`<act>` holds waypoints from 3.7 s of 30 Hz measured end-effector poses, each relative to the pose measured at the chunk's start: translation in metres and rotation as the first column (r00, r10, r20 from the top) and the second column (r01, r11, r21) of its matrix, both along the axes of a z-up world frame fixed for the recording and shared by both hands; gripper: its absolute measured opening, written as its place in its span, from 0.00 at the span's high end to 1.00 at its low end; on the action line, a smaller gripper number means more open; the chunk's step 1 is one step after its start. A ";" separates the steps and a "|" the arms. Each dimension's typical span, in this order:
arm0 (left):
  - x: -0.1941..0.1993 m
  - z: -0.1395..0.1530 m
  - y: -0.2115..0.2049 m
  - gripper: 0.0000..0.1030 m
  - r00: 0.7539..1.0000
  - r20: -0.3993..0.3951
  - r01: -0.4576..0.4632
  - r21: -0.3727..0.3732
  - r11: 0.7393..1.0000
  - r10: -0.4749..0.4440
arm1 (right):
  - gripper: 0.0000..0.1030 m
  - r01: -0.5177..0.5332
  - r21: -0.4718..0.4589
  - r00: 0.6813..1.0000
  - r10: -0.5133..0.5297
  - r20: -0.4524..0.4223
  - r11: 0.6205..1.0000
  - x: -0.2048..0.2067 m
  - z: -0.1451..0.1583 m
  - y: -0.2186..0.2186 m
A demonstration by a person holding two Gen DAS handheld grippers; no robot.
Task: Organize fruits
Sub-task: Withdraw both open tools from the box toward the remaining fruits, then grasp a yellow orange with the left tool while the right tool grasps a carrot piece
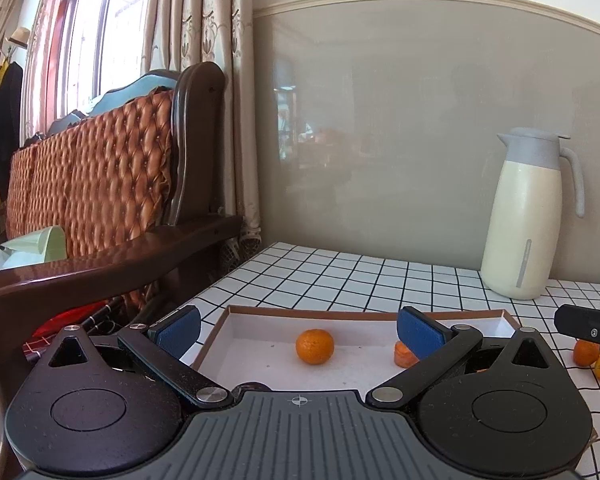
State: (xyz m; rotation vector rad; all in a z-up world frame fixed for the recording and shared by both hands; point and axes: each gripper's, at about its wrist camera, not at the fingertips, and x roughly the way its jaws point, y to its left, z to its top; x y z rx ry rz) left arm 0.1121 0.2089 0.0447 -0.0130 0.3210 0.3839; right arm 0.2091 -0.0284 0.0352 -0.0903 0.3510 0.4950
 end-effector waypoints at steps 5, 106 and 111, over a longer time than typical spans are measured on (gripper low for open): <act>-0.016 0.000 -0.016 0.00 1.000 0.005 0.012 0.000 1.000 -0.012 | 0.06 0.006 0.005 1.000 -0.006 -0.003 1.000 -0.013 0.002 -0.013; 0.104 -0.081 -0.276 0.37 0.862 -0.252 0.439 -0.064 0.896 -0.440 | 0.41 0.294 -0.182 0.935 -0.321 -0.148 0.938 0.033 -0.072 -0.205; 0.111 -0.083 -0.280 0.39 0.855 -0.272 0.439 -0.071 0.896 -0.441 | 0.50 0.288 -0.183 0.932 -0.319 -0.172 0.940 0.040 -0.073 -0.204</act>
